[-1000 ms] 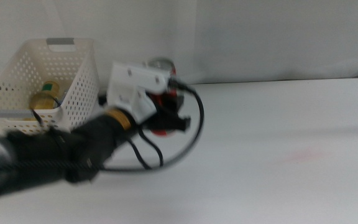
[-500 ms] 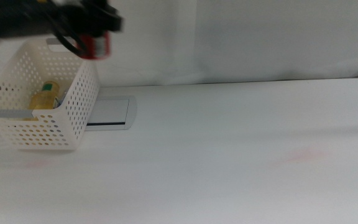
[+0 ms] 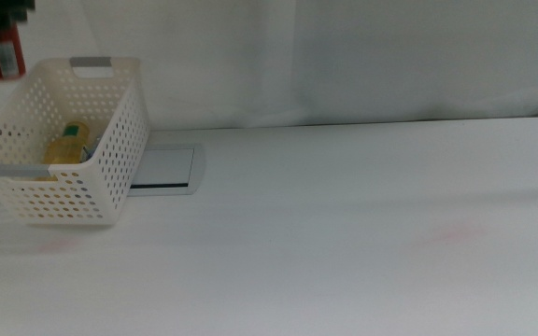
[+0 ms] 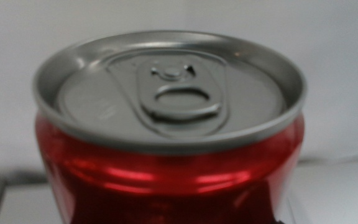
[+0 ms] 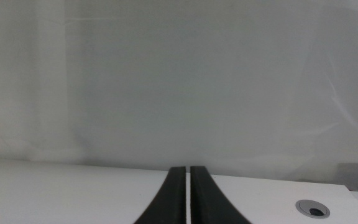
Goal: Use arms to grab the bottles and put them into the dustbin to the left of the table.
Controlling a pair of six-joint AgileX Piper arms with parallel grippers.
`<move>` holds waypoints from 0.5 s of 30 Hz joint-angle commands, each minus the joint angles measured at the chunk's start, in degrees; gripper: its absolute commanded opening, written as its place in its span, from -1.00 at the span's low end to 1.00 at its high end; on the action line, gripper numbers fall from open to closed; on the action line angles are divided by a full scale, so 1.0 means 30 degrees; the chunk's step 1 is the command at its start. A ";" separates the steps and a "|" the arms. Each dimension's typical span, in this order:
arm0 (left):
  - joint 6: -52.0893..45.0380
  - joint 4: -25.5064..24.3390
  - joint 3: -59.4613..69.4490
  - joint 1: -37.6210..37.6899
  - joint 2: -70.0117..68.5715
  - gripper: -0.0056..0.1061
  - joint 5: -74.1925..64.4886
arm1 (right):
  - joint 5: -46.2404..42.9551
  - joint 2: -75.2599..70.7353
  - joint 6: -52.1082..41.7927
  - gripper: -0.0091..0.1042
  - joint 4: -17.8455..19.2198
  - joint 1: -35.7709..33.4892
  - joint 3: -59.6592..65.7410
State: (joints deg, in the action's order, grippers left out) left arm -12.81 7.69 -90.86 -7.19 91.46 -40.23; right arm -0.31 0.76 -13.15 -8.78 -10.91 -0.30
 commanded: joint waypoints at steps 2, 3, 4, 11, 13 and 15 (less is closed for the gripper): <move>0.0267 0.0625 -0.0250 -0.0304 0.1181 -0.95 0.0011 | -0.0026 -0.0030 -0.0128 -0.89 0.0012 -0.0077 0.0776; 0.0267 0.0625 -0.0250 -0.0304 0.1595 -0.95 0.0050 | -0.0026 -0.0030 -0.0128 -0.89 0.0012 -0.0077 0.0776; 0.0267 0.0625 -0.0250 -0.0304 0.1914 -0.95 0.0173 | -0.0026 -0.0030 -0.0128 -0.89 0.0012 -0.0077 0.0776; 0.0267 0.0734 -0.0293 -0.0304 0.4680 -0.95 0.1779 | -0.0116 -0.0030 -0.0128 -0.89 0.0012 -0.0077 0.0776; 0.0267 0.0734 -0.0293 -0.0304 0.5326 -0.95 0.2268 | -0.0116 -0.0030 -0.0128 -0.89 0.0012 -0.0077 0.0776; 0.0267 0.0734 -0.0293 -0.0270 0.5804 -0.95 0.2569 | -0.0116 -0.0030 -0.0128 -0.89 0.0012 -0.0077 0.0776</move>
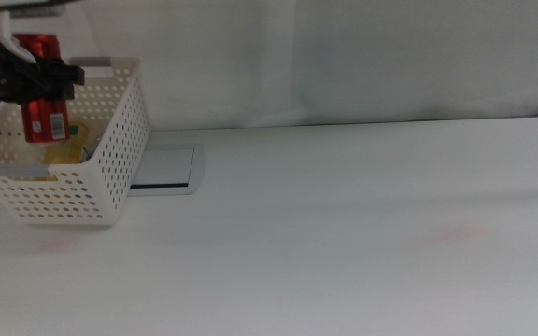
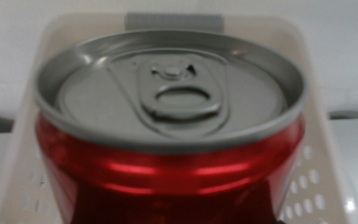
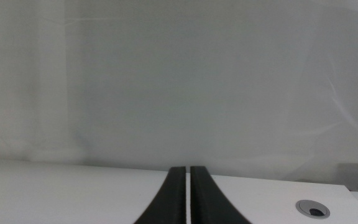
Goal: Use arms to grab the bottles and put them into the dustbin to the left of the table.
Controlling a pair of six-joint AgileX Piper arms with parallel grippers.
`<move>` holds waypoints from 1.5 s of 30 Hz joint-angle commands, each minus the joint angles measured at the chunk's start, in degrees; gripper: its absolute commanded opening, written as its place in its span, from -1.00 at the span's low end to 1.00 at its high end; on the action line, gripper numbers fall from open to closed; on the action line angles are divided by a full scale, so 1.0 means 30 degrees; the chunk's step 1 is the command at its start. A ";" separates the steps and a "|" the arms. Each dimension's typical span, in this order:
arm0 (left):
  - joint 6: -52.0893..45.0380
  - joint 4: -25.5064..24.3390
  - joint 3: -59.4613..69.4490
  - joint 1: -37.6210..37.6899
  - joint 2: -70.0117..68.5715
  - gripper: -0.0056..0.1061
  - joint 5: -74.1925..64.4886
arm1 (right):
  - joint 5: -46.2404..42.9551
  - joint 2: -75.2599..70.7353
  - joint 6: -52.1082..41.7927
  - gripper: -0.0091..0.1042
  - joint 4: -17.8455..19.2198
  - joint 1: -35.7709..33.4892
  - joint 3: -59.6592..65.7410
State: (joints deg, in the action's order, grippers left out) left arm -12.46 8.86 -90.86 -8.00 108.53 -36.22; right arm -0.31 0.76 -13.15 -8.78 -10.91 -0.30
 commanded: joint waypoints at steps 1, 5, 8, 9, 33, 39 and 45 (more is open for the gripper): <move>0.0153 0.0346 -0.0293 0.0003 0.0398 -0.95 0.1420 | -0.0116 -0.0030 -0.0128 -0.89 0.0012 -0.0077 0.0776; 0.0014 0.0346 -0.0293 0.0003 0.1323 -0.95 0.1629 | -0.0116 -0.0030 -0.0128 -0.89 0.0012 -0.0077 0.0776; 0.0014 0.0346 -0.0293 0.0003 0.1822 -0.95 0.1914 | -0.0116 -0.0030 -0.0128 -0.89 0.0012 -0.0077 0.0776; 0.0014 0.0346 -0.0321 0.0003 0.1952 -0.95 0.1954 | -0.0116 -0.0030 -0.0128 -0.89 0.0012 -0.0077 0.0776; -0.1129 0.0832 -0.0321 0.0003 -0.1827 0.74 0.1017 | -0.0037 -0.0030 -0.0128 -0.89 -0.0840 -0.0077 0.0776; -0.1212 0.0832 -0.0240 0.0003 -0.6163 0.71 -0.0025 | -0.0075 -0.0030 -0.0128 -0.89 -0.0840 -0.0077 0.0776; -0.1499 0.0877 0.0284 0.0003 -1.0917 0.10 -0.0841 | -0.0033 -0.0030 -0.0128 -0.89 -0.0888 -0.0077 0.0776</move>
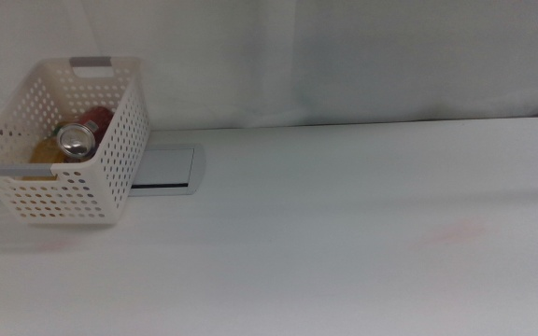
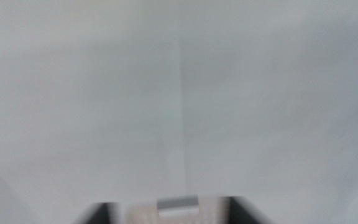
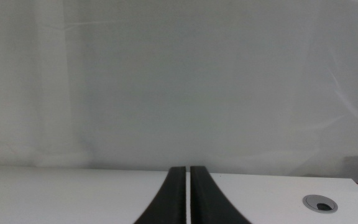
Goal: Use arms to grab the bottles and put them into the dustbin to the left of the table.
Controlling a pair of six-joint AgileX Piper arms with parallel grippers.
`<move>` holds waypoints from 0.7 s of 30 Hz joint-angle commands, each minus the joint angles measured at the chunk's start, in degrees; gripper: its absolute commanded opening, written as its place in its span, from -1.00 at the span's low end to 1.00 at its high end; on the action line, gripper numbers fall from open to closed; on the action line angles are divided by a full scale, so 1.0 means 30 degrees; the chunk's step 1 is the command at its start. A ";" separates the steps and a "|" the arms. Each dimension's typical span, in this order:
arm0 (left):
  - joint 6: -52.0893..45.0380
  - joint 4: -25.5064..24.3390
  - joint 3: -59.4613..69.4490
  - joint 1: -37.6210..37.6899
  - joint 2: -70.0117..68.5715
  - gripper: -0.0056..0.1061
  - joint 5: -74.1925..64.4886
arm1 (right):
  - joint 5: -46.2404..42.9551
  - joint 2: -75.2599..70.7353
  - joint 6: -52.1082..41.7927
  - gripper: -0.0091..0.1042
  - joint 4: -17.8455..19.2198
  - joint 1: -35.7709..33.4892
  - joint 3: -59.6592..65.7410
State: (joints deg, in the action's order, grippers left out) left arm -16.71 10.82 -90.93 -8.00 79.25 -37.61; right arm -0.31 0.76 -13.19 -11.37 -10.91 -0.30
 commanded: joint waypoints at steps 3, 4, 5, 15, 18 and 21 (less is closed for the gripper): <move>0.0153 0.0224 0.1410 0.0003 -0.3606 -0.75 -0.0405 | -0.0033 -0.0030 -0.0112 -0.89 -0.0072 -0.0077 0.0776; 0.0242 0.0186 0.1941 0.0003 -0.4502 -0.94 -0.0405 | -0.0033 -0.0030 -0.0112 -0.89 -0.0072 -0.0077 0.0776; 0.0242 0.0138 0.2566 0.0003 -0.5419 -0.94 -0.0405 | -0.0033 -0.0030 -0.0112 -0.89 -0.0072 -0.0077 0.0776; 0.0202 0.0174 1.0769 0.0003 -1.4572 -0.94 -0.0041 | 0.0286 -0.0030 -0.0112 -0.89 -0.0149 -0.0077 0.0776; -0.0112 0.0259 1.3599 0.0003 -1.7567 -0.94 0.0531 | 0.0366 -0.0030 -0.0112 -0.89 -0.0149 -0.0077 0.0776; -0.0073 0.1165 1.6665 0.0003 -2.0687 -0.94 0.2034 | 0.0395 -0.0030 -0.0112 -0.89 -0.0149 -0.0077 0.0776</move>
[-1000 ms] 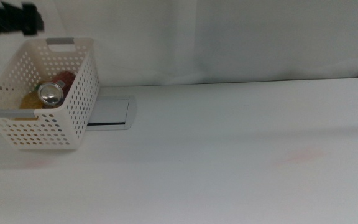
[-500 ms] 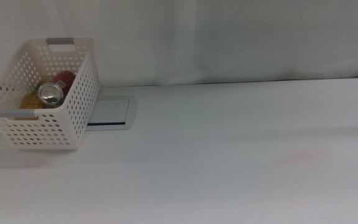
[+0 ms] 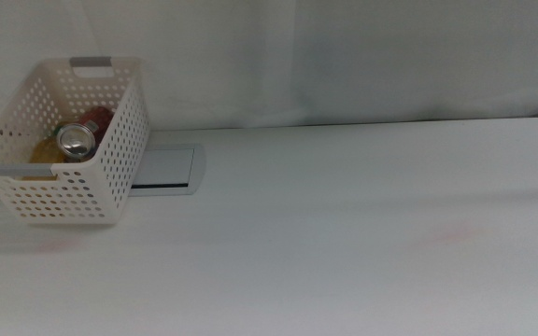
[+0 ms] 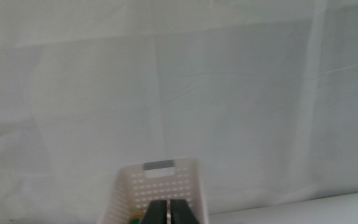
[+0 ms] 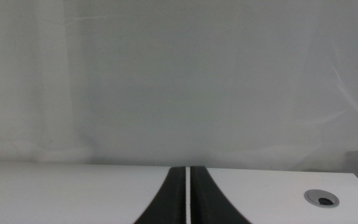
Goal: Use arms to grab the bottles and put them into the dustbin to the left of the table.
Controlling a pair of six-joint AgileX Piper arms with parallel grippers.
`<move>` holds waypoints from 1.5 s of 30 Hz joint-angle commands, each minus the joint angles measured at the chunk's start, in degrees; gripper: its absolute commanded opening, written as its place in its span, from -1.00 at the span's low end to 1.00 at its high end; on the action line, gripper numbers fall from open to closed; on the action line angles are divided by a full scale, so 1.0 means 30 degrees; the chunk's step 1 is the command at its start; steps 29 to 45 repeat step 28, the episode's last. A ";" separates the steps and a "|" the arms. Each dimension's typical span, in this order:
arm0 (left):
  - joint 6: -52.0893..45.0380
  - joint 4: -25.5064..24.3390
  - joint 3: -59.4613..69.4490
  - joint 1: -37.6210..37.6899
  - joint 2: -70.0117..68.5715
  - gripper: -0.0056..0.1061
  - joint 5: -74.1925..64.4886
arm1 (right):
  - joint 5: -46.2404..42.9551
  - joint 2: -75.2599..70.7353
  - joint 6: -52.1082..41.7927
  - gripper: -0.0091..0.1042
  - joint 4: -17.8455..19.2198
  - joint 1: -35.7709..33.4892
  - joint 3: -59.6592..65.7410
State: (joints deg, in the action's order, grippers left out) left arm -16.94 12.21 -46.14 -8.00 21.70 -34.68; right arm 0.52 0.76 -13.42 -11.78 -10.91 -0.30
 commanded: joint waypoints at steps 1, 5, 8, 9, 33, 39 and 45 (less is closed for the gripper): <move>0.0003 0.1139 0.2908 0.0003 -0.2257 -0.94 0.1435 | 0.0116 -0.0030 -0.0036 -0.89 -0.0010 -0.0077 0.0776; -0.0261 0.3102 0.7570 0.0003 -0.5046 -0.94 0.3383 | 0.0116 -0.0030 -0.0036 -0.89 -0.0145 -0.0077 0.0776; -0.0869 0.4742 1.0854 0.0003 -0.5900 -0.95 0.4957 | 0.0127 -0.0030 -0.0036 -0.89 -0.0375 -0.0077 0.0776; -0.0942 0.5554 1.1857 0.0003 -0.5900 -0.95 0.6331 | 0.0127 -0.0030 -0.0036 -0.89 -0.0375 -0.0077 0.0776; -0.6207 0.5571 1.6070 0.0003 -0.5864 -0.95 0.7943 | 0.0255 -0.0030 -0.0036 -0.89 -0.0375 -0.0077 0.0776; -0.6207 0.5571 1.6070 0.0003 -0.5864 -0.95 0.7943 | 0.0255 -0.0030 -0.0036 -0.89 -0.0375 -0.0077 0.0776; -0.6207 0.5571 1.6070 0.0003 -0.5864 -0.95 0.7943 | 0.0255 -0.0030 -0.0036 -0.89 -0.0375 -0.0077 0.0776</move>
